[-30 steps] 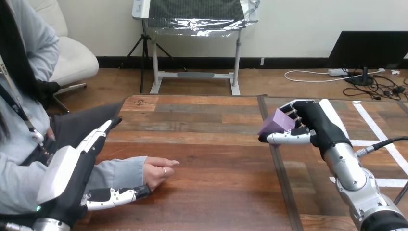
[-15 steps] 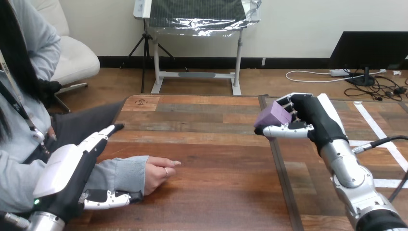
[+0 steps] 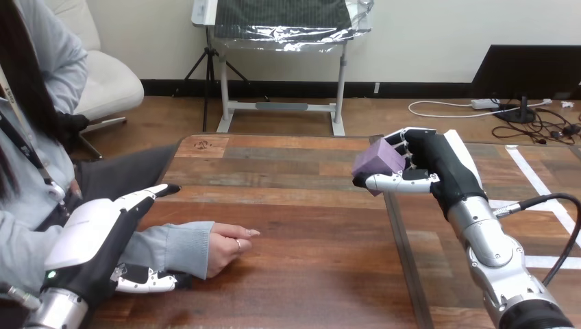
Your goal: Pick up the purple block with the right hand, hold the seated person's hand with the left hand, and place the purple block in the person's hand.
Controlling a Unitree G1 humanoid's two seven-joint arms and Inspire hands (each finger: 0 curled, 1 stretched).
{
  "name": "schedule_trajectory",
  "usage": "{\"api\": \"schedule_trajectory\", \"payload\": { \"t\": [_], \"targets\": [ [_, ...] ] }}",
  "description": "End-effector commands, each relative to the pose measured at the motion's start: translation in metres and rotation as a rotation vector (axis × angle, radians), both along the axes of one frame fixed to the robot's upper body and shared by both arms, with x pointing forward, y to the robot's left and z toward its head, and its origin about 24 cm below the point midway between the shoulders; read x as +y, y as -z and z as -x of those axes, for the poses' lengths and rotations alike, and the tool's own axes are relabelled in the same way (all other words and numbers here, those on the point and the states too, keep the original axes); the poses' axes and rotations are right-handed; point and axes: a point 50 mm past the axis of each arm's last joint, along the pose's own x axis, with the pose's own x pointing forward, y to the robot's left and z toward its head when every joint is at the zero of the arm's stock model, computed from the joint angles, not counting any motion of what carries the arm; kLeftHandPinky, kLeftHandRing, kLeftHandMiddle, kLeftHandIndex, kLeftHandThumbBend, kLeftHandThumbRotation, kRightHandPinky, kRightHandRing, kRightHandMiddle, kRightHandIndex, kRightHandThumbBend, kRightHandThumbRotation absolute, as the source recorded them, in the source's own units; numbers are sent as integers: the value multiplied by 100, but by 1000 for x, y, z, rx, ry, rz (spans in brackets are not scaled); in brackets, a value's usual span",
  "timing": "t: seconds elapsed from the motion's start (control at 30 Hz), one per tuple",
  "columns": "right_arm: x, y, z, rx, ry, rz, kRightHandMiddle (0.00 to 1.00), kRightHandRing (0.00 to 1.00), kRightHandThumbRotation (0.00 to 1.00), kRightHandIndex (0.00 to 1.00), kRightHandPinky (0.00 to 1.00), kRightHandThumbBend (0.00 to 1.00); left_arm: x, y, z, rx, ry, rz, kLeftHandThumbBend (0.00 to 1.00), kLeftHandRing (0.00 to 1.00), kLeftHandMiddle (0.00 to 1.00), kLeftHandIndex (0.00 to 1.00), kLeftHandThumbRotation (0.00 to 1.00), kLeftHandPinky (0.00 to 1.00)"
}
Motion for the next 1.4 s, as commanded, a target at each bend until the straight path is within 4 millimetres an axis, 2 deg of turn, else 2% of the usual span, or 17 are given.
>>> {"api": "schedule_trajectory", "payload": {
  "t": [0.0, 0.4, 1.37],
  "targets": [
    [7, -28, -9, -139, -23, -57, 42, 36, 0, 50, 32, 82, 4, -17, -20, -50, 19, -61, 100, 84, 83, 83, 17, 79],
    [12, -31, -5, -164, -46, -115, 43, 36, 0, 49, 32, 82, 11, -14, -28, -15, 26, -157, 100, 81, 80, 80, 21, 76],
    [19, -41, 7, -223, -96, -181, 43, 36, 0, 48, 32, 81, 23, -9, -40, 52, 23, -277, 100, 75, 75, 75, 15, 72]
  ]
}}
